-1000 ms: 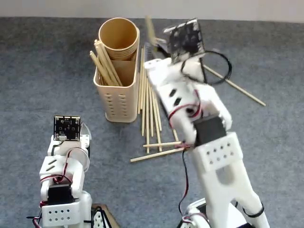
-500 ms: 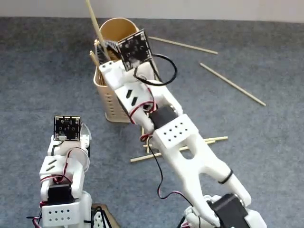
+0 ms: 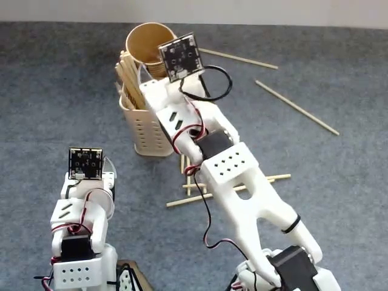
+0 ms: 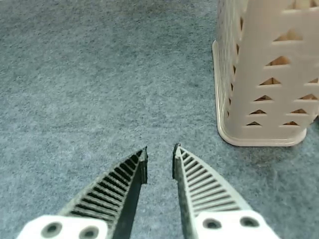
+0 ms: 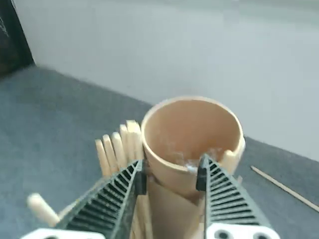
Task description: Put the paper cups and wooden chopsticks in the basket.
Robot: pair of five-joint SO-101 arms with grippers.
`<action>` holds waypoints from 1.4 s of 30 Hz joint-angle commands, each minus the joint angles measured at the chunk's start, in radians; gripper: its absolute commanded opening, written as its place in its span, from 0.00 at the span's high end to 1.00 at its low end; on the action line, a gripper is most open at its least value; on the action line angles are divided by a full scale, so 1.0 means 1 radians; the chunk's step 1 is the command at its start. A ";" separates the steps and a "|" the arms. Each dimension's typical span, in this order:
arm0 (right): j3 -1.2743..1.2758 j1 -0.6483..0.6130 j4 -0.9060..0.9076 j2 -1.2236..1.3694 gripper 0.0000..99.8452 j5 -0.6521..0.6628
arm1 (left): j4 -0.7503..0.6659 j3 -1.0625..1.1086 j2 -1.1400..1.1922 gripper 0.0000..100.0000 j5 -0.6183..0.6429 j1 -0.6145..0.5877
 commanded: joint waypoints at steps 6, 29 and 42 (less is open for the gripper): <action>-0.286 0.176 0.839 -0.245 0.83 0.083 | -0.017 -0.005 -0.005 0.89 -0.012 0.012; -0.102 0.226 0.412 0.573 0.83 0.249 | -0.017 -0.005 -0.005 0.89 -0.012 0.027; -0.208 0.358 0.578 0.542 0.99 0.204 | -0.015 -0.005 -0.005 0.89 -0.012 0.027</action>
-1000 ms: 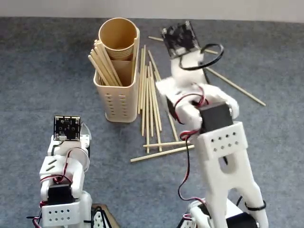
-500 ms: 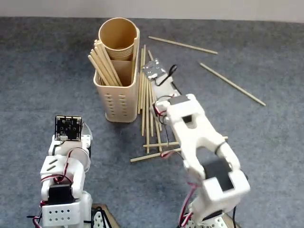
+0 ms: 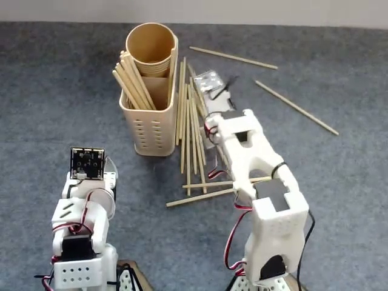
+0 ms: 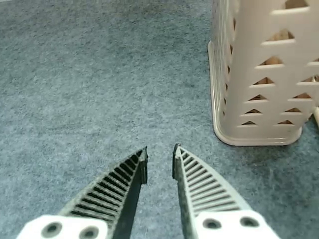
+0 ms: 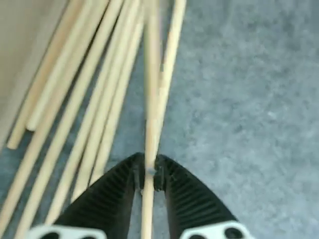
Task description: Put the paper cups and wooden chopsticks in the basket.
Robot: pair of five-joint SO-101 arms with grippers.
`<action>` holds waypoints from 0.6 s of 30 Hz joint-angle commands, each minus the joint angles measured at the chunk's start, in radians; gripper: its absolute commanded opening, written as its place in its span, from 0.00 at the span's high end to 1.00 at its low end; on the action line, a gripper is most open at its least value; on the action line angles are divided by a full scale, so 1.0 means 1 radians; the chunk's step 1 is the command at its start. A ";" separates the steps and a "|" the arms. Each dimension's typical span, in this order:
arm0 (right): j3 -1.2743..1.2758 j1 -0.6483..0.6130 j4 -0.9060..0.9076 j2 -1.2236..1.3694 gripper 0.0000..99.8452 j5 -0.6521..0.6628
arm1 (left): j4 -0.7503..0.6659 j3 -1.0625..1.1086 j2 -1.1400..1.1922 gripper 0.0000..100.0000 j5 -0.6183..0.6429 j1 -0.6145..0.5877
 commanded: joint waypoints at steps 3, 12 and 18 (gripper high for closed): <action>-0.024 0.070 0.061 -0.295 0.99 -0.077 | -0.015 -0.005 -0.005 0.89 -0.012 0.013; -0.001 -0.150 -0.025 -0.969 0.99 -0.157 | -0.015 -0.005 -0.005 0.89 -0.012 0.013; 0.107 -0.311 -0.278 -1.082 0.99 -0.158 | -0.015 -0.005 -0.005 0.89 -0.012 0.018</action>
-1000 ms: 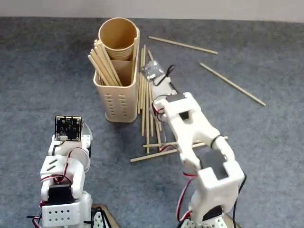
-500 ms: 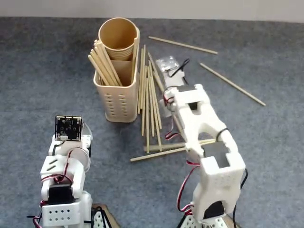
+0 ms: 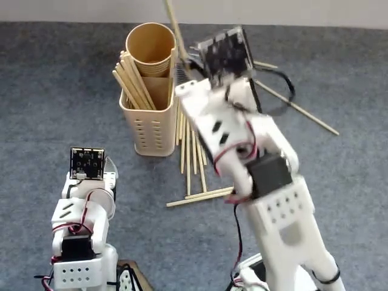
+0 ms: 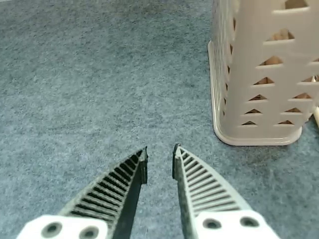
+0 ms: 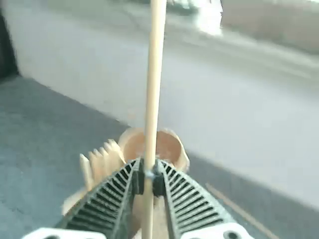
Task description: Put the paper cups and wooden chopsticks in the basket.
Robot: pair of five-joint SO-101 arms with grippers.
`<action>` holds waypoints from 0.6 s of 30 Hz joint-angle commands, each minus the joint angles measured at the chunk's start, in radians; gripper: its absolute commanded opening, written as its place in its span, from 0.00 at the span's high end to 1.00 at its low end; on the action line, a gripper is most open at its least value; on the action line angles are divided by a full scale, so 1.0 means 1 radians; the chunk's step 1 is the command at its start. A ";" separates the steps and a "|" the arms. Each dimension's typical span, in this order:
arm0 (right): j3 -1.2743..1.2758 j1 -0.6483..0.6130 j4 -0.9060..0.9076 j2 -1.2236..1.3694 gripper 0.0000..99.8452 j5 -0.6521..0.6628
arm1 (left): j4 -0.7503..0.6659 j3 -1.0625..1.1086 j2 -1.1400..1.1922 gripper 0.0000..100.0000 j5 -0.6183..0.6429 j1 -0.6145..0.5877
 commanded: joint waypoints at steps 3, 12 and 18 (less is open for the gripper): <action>0.081 -0.090 -0.236 -0.045 0.99 -0.006 | -0.015 -0.004 -0.005 0.89 -0.012 0.021; 0.071 -0.091 -0.521 0.282 0.99 -0.006 | -0.020 0.010 -0.005 0.89 -0.051 0.041; -0.077 -0.073 -0.518 0.509 0.99 -0.152 | -0.021 0.010 -0.005 0.89 -0.051 0.042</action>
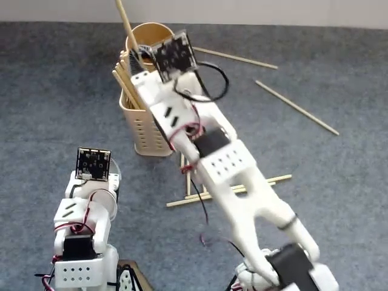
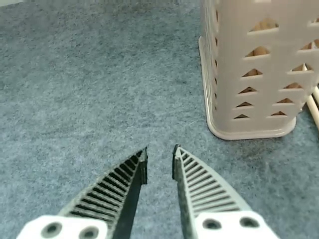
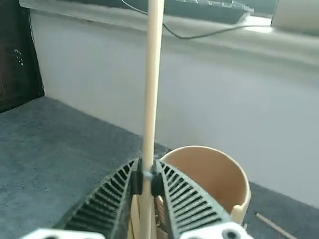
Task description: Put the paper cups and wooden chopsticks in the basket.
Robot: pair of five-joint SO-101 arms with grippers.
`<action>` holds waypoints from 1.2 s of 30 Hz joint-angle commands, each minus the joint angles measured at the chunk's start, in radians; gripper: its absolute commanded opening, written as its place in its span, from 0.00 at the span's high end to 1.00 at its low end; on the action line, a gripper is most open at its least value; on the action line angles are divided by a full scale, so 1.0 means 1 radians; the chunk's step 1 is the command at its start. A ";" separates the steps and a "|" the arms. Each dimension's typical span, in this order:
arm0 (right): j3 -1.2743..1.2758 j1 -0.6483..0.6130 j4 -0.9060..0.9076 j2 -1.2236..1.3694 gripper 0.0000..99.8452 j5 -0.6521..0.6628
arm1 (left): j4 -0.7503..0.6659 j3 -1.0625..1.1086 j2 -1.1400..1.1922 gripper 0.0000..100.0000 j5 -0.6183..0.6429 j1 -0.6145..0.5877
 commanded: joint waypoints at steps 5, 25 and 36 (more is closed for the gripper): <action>-0.088 0.016 0.005 0.035 0.92 -0.035 | -0.020 -0.005 -0.004 0.89 -0.015 0.016; -0.140 0.154 1.012 -0.306 0.79 0.118 | -0.020 -0.005 -0.004 0.89 -0.014 0.015; 0.214 0.185 0.885 -0.035 0.79 0.133 | -0.018 -0.008 -0.004 0.89 -0.014 0.010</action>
